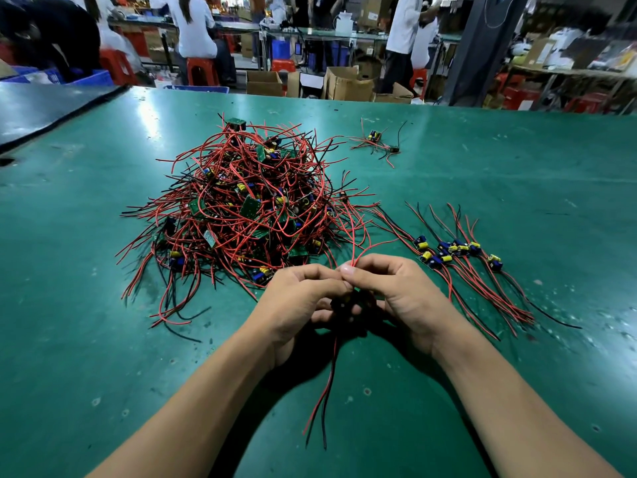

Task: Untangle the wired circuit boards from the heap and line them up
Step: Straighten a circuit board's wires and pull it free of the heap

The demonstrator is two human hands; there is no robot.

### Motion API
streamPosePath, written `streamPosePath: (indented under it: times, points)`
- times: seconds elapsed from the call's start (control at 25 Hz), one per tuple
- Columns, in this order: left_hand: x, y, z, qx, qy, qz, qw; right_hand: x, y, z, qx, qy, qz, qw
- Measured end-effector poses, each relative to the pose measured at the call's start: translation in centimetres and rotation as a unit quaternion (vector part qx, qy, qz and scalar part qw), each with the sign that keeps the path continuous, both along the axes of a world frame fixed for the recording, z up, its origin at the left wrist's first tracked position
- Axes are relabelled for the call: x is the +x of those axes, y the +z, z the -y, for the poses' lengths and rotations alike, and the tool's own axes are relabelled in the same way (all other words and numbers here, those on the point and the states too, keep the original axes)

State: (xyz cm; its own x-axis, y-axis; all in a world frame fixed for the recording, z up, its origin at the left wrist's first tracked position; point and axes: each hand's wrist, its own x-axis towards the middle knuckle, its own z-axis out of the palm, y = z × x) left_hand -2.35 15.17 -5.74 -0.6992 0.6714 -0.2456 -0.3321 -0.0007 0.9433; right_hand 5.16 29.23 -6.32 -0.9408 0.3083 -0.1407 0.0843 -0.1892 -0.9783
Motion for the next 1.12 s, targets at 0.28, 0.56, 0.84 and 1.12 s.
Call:
streamPosePath:
  times: [0.28,0.56,0.84,1.12]
  points:
    - [-0.1,0.2,-0.1,-0.001,0.001,0.003,1.0,-0.6,0.0,0.5,-0.09,-0.043,0.006,0.995]
    - [-0.1,0.5,-0.3,-0.018,-0.016,0.0,1.0,-1.3,-0.7,-0.6,-0.031,-0.145,-0.024,0.989]
    - [0.2,0.7,-0.2,-0.029,-0.031,-0.008,0.999,-1.5,-1.3,-2.4,0.126,-0.238,-0.057,0.961]
    - [0.1,0.5,-0.1,-0.034,-0.044,-0.013,0.998,-1.9,-2.0,-3.2,0.137,-0.281,-0.081,0.946]
